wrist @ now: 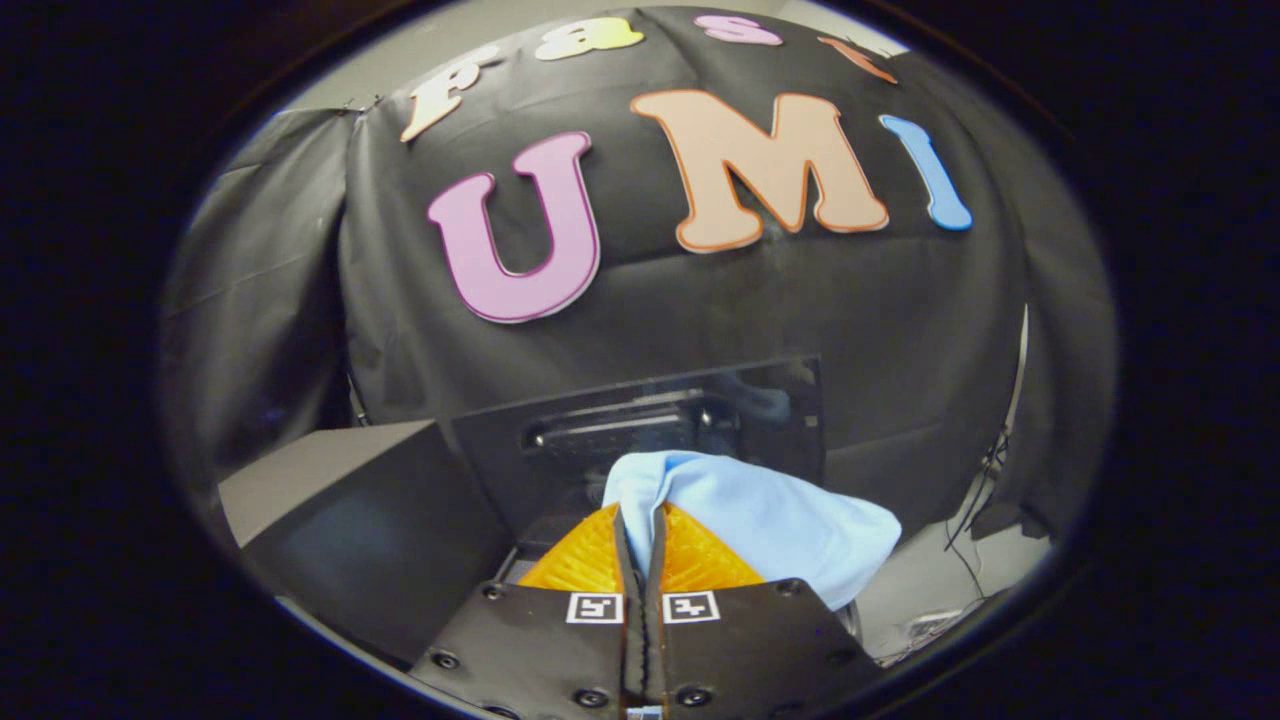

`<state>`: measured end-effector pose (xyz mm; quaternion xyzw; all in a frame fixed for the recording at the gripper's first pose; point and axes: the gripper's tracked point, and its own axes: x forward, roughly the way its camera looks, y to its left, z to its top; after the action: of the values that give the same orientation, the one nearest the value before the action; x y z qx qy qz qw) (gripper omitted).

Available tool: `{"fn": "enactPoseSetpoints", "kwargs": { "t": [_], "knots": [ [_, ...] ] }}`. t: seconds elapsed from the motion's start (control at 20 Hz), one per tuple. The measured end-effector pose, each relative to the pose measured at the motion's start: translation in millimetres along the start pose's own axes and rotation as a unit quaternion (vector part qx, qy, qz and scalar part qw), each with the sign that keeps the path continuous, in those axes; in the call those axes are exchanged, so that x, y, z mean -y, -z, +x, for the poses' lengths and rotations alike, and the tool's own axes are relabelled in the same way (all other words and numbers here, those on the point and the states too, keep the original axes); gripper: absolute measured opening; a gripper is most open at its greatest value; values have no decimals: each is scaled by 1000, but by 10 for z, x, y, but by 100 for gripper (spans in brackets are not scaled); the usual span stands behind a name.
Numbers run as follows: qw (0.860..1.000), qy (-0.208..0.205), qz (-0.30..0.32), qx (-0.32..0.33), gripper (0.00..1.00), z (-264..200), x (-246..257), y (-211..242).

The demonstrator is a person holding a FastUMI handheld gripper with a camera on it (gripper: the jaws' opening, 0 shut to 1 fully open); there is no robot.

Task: Put the clothes into the washing machine and then close the washing machine lid.

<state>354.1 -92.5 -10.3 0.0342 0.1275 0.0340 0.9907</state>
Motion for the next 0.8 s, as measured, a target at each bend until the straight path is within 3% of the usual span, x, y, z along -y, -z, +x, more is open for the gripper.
{"fn": "enactPoseSetpoints", "kwargs": {
  "t": [0.45,0.75,0.8],
  "knots": [
    [998,10,26,-59,2,287,197,808],
    [996,8,41,-84,2,389,42,1138],
    [996,10,39,-85,5,384,45,1157]
  ]
}}
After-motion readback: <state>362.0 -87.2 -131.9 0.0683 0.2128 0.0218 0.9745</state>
